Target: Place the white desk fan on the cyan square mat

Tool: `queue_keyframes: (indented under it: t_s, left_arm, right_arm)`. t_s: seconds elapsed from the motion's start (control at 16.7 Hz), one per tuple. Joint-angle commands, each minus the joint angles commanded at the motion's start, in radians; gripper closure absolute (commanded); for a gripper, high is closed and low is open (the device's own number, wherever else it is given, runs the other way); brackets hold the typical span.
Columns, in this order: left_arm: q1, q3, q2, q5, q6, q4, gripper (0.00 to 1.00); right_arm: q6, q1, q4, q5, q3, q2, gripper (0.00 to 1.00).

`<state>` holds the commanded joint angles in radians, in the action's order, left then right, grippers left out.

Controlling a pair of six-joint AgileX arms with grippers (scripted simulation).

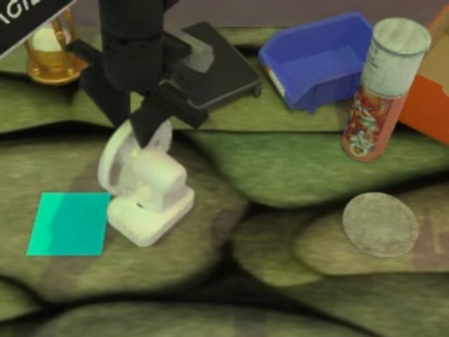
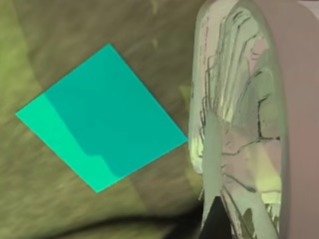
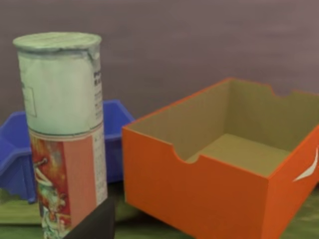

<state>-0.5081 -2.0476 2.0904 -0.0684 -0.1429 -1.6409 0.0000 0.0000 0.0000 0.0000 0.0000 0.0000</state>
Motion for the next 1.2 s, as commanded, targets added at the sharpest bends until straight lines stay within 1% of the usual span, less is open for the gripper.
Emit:
queue_keyframes:
  t_s: [0.18,0.36,0.54,0.72,0.84,0.96,1.08,1.2]
  left_arm:
    - [0.055,0.088,-0.075,-0.019,0.339,0.011,1.0]
    - [0.116,0.182,-0.162,-0.024,0.732,0.047,1.0]
    - [0.176,0.279,-0.247,-0.014,1.127,0.099,1.0]
    - [0.233,0.378,-0.319,0.006,1.464,0.158,1.0]
    - [0.266,0.441,-0.358,0.024,1.64,0.198,1.0]
    - [0.294,0.497,-0.386,0.041,1.773,0.232,1.0]
    - [0.315,0.537,-0.402,0.055,1.864,0.257,1.0]
    - [0.326,0.56,-0.409,0.065,1.913,0.27,1.0]
  right_arm:
    - [0.0,0.0,0.0,0.0,0.0,0.0,0.0]
    - [0.0,0.0,0.0,0.0,0.0,0.0,0.0]
    - [0.0,0.0,0.0,0.0,0.0,0.0,0.0]
    - [0.0,0.0,0.0,0.0,0.0,0.0,0.0]
    - [0.0,0.0,0.0,0.0,0.0,0.0,0.0]
    - [0.0,0.0,0.0,0.0,0.0,0.0,0.0]
    - [0.0,0.0,0.0,0.0,0.0,0.0,0.0]
    - [0.0,0.0,0.0,0.0,0.0,0.0,0.0]
